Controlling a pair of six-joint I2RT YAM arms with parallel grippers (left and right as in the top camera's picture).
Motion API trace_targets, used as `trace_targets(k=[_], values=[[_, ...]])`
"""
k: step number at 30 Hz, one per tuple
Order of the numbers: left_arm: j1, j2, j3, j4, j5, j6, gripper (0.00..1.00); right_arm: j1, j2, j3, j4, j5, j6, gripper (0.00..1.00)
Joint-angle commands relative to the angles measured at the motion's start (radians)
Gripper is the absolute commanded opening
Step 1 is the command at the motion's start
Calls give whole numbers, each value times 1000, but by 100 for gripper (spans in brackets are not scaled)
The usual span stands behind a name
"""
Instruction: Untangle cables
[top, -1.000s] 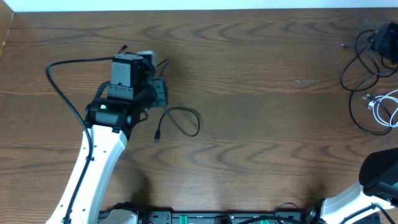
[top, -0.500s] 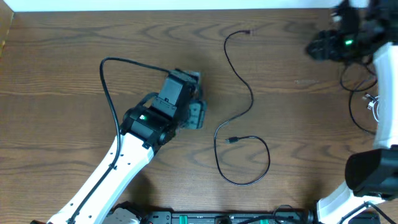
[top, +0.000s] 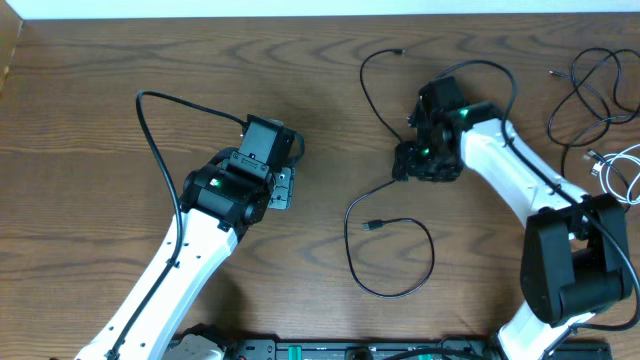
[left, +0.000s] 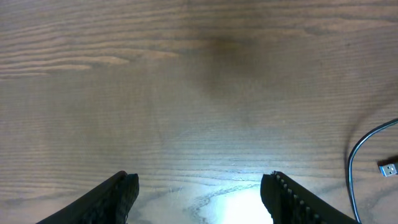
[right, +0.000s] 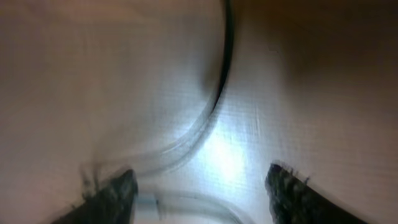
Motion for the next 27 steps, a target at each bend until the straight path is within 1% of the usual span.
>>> trace_targets(k=[1,3,4,6,8,9,10,11,12,13,15,16,17,19,21,23,24,27], values=[[4,-1,5,-2,-16,-9,69,41,0,-72,126,61,196,52],[4,-1,5,-3,-16,-9,69,59,0,-95,178,62,222,47],[4,-1,5,-3,-16,-9,69,72,0,-108,206,70,241,37],[4,-1,5,-3,-16,-9,69,99,0,-116,212,120,275,34],[4,-1,5,-3,-16,-9,69,123,0,-117,205,153,278,19],[4,-1,5,-3,-16,-9,69,133,0,-117,196,172,278,8],[4,-1,5,-3,-16,-9,69,134,-1,-116,189,205,277,1],[4,-1,5,-3,-16,-9,69,126,-3,-105,167,247,247,1],[4,-1,5,-4,-16,-9,69,110,-6,-77,129,256,183,1],[4,-1,5,-6,-16,-8,69,80,-8,-8,26,241,106,1],[4,-1,5,-6,-16,-8,69,31,-8,170,-268,90,-60,1],[4,-1,5,-6,-16,-8,69,21,-8,224,-380,36,-125,2],[4,-1,5,-6,-16,-8,69,18,-8,273,-502,22,-171,2],[4,-1,5,-6,-16,-8,69,18,-8,290,-594,32,-203,3],[4,-1,5,-6,-16,-8,69,14,-8,290,-587,57,-205,3],[4,-1,5,-6,-16,-9,69,-14,-8,336,-549,140,-201,1],[4,-1,5,-7,-16,-8,69,-38,-8,379,-532,204,-201,1],[4,-1,5,-6,-16,-9,69,-137,-8,583,-467,491,-202,1]])
